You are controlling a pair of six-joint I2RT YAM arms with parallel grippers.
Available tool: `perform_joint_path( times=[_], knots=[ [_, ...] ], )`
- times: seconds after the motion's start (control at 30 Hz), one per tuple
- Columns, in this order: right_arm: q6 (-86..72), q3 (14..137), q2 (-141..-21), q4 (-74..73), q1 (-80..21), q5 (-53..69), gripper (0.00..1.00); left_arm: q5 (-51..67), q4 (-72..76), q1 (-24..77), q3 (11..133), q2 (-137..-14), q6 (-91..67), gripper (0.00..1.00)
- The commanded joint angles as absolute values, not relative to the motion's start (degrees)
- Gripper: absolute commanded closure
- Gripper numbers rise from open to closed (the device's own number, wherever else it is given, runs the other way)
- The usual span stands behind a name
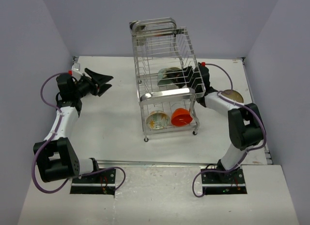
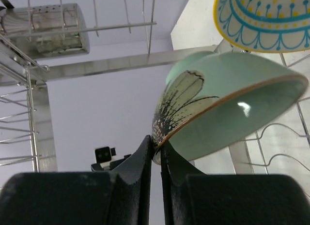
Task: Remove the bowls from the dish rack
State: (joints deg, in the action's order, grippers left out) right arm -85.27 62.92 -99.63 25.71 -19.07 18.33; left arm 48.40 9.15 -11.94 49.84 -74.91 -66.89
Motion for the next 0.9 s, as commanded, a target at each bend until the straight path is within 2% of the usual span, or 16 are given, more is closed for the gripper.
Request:
perform_joint_path(
  times=[0.0, 0.4, 0.87],
  knots=[
    [-85.9, 63.2, -92.6, 32.3, -19.4, 19.4, 1.0, 49.3, 10.3, -12.4, 49.7, -73.0, -66.2, 0.36],
    [-87.6, 55.6, -92.3, 35.8, -19.4, 17.8, 1.0, 49.4, 9.9, -12.4, 49.6, -72.3, -66.0, 0.36],
    [-86.9, 45.2, -90.4, 51.5, -16.0, 19.1, 1.0, 49.2, 9.8, -12.4, 49.4, -72.9, -65.4, 0.36]
  ],
)
